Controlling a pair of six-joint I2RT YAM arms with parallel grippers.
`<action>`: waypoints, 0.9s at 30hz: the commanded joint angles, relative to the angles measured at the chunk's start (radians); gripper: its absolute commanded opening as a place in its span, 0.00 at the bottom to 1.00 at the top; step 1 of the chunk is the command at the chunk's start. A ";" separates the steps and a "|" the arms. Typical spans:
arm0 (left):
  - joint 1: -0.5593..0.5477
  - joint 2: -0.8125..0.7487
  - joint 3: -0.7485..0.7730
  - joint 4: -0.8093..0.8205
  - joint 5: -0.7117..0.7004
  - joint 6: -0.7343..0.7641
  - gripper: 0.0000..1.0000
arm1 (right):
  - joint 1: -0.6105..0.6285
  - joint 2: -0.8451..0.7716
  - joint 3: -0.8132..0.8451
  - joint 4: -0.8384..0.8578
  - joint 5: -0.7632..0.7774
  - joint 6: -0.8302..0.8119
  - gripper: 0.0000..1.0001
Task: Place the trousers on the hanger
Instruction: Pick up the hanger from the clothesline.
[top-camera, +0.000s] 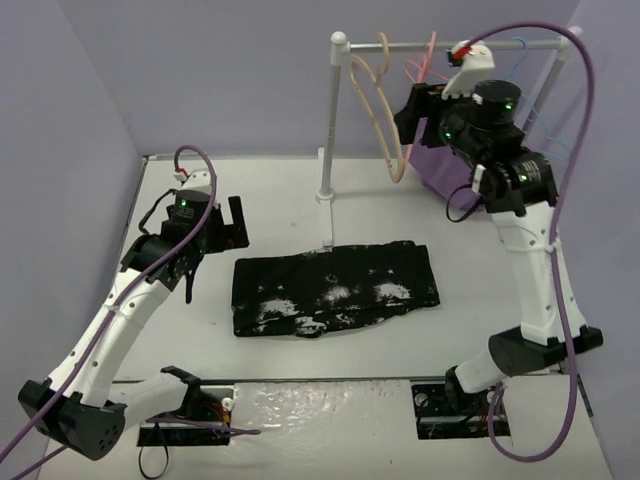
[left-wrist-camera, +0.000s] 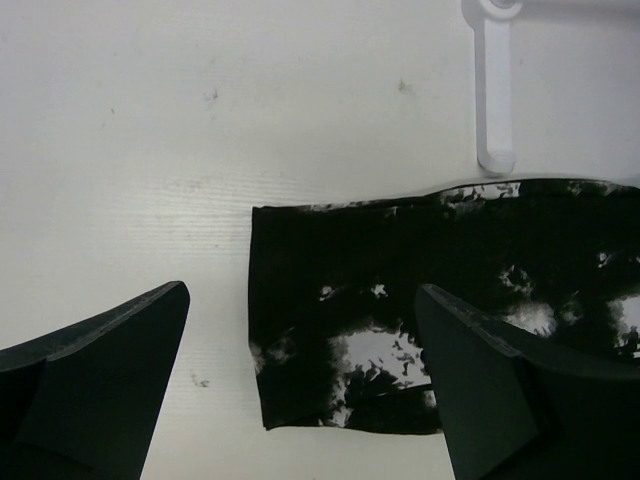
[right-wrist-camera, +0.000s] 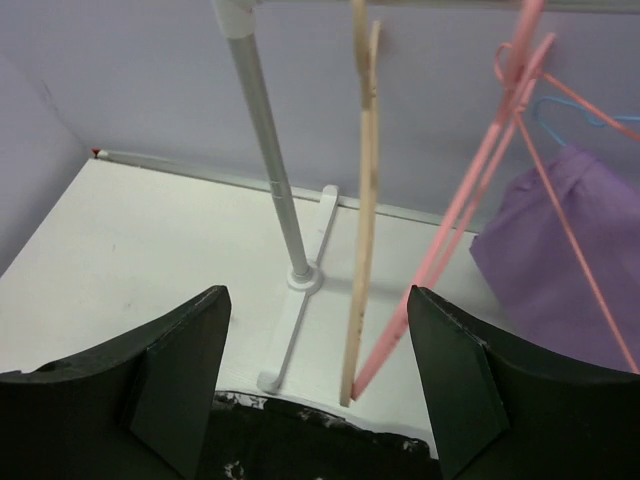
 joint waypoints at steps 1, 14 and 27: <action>0.006 -0.058 -0.038 -0.012 0.017 -0.039 0.96 | 0.081 0.139 0.131 0.045 0.106 -0.046 0.68; 0.008 -0.109 -0.128 -0.047 0.056 -0.065 0.96 | 0.110 0.313 0.181 0.073 0.292 -0.048 0.65; 0.008 -0.084 -0.154 -0.049 0.087 -0.054 0.96 | 0.110 0.410 0.229 0.075 0.292 -0.047 0.49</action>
